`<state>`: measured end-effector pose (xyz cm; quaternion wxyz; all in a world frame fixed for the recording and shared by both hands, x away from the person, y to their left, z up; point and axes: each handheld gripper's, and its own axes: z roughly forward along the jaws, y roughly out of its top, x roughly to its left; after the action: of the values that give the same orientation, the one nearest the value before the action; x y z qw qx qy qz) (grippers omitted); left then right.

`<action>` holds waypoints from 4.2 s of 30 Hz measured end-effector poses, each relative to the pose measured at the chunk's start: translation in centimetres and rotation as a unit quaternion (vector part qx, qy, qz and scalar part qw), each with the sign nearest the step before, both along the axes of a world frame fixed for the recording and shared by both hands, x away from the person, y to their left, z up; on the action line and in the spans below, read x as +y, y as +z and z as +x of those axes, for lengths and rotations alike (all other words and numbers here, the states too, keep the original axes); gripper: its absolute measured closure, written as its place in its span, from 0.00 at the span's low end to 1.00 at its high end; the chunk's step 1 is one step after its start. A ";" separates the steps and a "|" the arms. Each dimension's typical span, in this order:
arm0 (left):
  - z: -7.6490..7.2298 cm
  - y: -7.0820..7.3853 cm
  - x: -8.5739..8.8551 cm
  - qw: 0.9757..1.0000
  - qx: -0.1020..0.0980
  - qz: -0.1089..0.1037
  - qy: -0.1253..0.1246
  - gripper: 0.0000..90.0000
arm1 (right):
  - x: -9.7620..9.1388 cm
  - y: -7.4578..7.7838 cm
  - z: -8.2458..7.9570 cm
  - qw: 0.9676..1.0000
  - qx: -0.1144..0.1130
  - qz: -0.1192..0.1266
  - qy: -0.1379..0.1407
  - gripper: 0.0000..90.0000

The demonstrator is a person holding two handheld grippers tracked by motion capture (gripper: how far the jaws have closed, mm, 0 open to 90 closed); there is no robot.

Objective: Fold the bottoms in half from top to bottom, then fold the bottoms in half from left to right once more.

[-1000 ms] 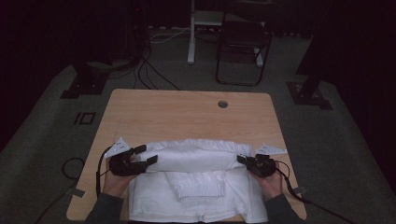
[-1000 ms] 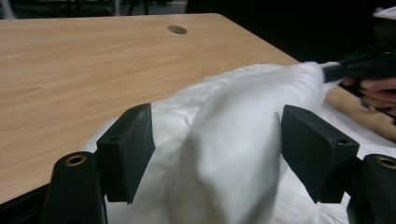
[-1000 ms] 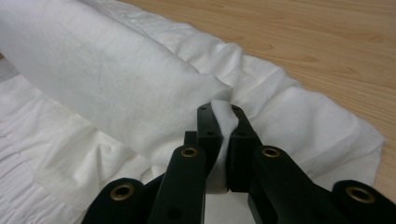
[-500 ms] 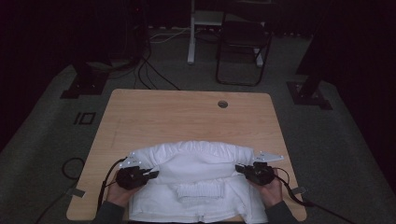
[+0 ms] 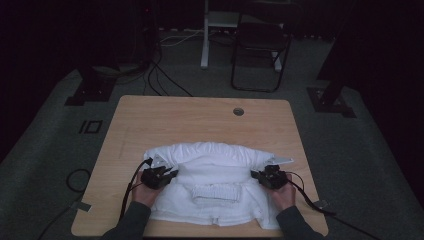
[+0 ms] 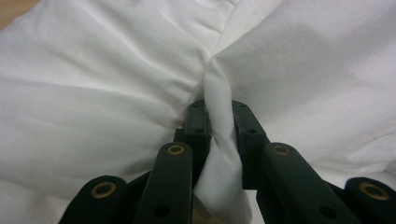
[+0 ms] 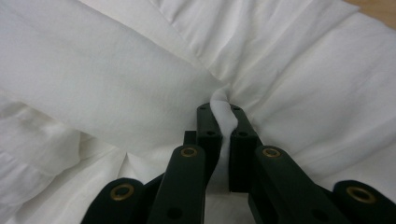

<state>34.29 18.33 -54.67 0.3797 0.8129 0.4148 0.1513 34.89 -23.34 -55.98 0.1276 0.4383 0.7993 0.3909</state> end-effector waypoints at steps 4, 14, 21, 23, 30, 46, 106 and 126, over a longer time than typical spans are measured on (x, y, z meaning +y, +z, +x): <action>1.6 -0.1 -0.2 1.000 -0.001 -0.009 0.018 0.89 | 0.4 0.2 2.0 1.000 -0.010 -0.022 -0.014 0.96; 4.4 -0.2 -0.1 0.997 -0.003 -0.028 0.065 0.89 | 1.4 0.4 6.0 0.999 -0.009 -0.021 -0.046 0.96; 3.9 3.8 1.5 0.993 -0.047 -0.083 0.065 0.93 | -0.1 3.1 5.4 0.998 -0.047 0.010 -0.031 0.96; 3.6 5.8 2.1 0.990 -0.071 -0.109 0.062 0.94 | -0.9 4.8 5.0 0.996 -0.070 0.033 -0.035 0.96; 1.2 10.2 2.9 0.977 -0.126 -0.169 0.035 0.94 | -2.3 10.6 2.2 0.974 -0.200 0.088 -0.055 0.97; 0.2 9.0 2.0 0.984 -0.086 -0.155 0.006 0.64 | -1.1 8.1 -2.7 0.982 -0.153 0.098 0.051 0.58; -0.1 -0.8 5.9 0.981 0.013 -0.027 0.191 0.28 | 3.8 -0.8 -4.0 0.998 -0.047 -0.004 0.042 0.70; -0.5 -1.2 5.6 0.980 0.012 -0.035 0.196 0.43 | 3.8 -0.8 -4.0 0.998 -0.050 -0.003 0.048 0.68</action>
<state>33.83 23.89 -55.83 0.3660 0.7038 0.5756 0.1982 30.93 -19.52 -56.82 0.1499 0.3792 0.8132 0.4152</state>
